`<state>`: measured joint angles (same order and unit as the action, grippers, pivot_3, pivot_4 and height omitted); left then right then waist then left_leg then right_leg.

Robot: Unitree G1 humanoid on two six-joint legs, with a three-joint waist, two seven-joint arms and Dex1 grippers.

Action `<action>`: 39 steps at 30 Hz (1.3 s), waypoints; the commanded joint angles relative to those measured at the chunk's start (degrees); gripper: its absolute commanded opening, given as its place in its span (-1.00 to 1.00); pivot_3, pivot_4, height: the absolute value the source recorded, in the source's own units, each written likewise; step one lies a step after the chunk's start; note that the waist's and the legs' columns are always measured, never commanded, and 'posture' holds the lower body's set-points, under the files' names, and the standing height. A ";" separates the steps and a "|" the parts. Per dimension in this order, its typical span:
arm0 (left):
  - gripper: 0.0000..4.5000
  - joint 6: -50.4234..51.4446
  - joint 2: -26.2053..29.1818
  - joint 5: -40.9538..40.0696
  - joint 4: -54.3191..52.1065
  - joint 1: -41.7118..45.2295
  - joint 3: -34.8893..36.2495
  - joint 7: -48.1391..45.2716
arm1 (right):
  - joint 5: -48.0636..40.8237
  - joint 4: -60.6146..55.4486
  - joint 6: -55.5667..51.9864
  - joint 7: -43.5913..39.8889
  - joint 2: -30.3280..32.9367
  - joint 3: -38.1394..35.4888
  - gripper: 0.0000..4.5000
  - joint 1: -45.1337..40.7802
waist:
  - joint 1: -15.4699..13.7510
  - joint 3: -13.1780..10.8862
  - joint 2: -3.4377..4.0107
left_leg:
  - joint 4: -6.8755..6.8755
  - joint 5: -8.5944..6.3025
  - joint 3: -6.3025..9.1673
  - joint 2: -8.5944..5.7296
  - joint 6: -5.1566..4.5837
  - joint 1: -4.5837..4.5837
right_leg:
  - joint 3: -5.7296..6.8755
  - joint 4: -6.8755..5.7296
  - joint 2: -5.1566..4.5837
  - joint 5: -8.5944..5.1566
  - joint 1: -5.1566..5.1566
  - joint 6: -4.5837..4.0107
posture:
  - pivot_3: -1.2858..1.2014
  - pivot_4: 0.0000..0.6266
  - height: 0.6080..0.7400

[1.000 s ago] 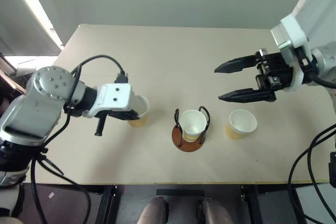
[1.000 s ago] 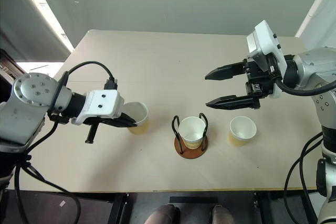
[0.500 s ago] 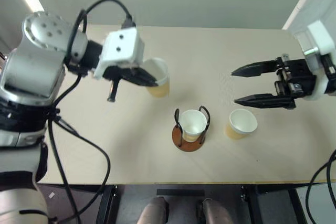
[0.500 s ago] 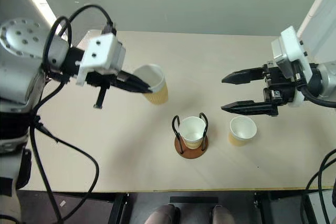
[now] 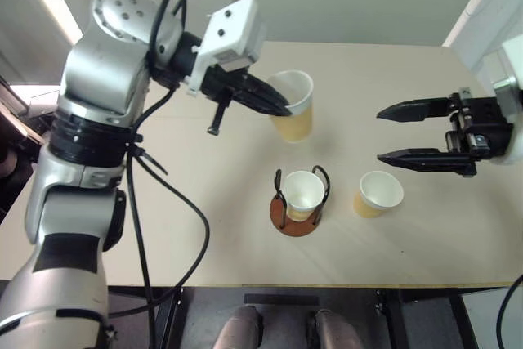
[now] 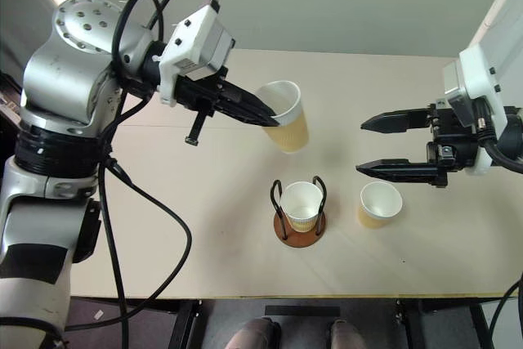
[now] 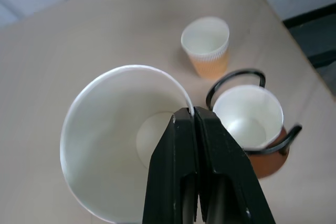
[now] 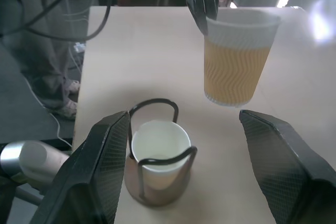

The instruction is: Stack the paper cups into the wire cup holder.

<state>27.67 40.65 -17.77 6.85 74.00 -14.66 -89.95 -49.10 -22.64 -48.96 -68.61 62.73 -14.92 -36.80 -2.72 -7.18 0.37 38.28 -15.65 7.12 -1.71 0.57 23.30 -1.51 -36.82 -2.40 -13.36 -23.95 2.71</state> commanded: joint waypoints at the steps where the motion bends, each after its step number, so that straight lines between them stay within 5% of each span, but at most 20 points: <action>1: -0.99 0.06 -1.28 -1.96 -0.44 2.05 -0.44 -2.52 | -2.31 -2.22 -0.46 1.33 1.61 -4.10 0.54 0.76 | 0.00 0.00 0.00 | 0.00 0.00 0.00 0.00 0.00 0.00 | 0.00 -0.01 0.00 0.01 0.00 0.01 | 0.03 -0.52 1.00; 23: -0.99 0.78 3.96 -13.70 -5.59 -0.69 -11.78 -2.55 | -10.81 -5.39 -2.20 9.93 3.08 -7.55 0.54 1.42 | -0.12 0.00 0.00 | 0.14 0.02 -0.01 0.01 -0.04 0.04 | -0.01 -0.01 0.01 0.05 0.00 0.12 | 0.03 -0.52 1.00; 39: -0.99 -1.36 1.02 -10.41 -3.18 -2.12 -13.49 -2.55 | -10.91 -5.59 -1.65 10.94 3.32 -6.82 0.54 1.39 | -0.25 0.00 0.00 | 0.32 0.01 -0.01 0.00 -0.07 0.12 | -0.01 -0.02 0.01 0.09 0.00 0.19 | 0.03 -0.52 1.00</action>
<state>26.63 41.61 -28.03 4.47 71.95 -28.55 -90.45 -59.44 -27.36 -51.56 -57.88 64.98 -19.98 -34.90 -2.97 -7.18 0.37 38.60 -15.64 7.11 -1.71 0.50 23.42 -1.52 -36.85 -2.40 -13.27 -23.96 2.90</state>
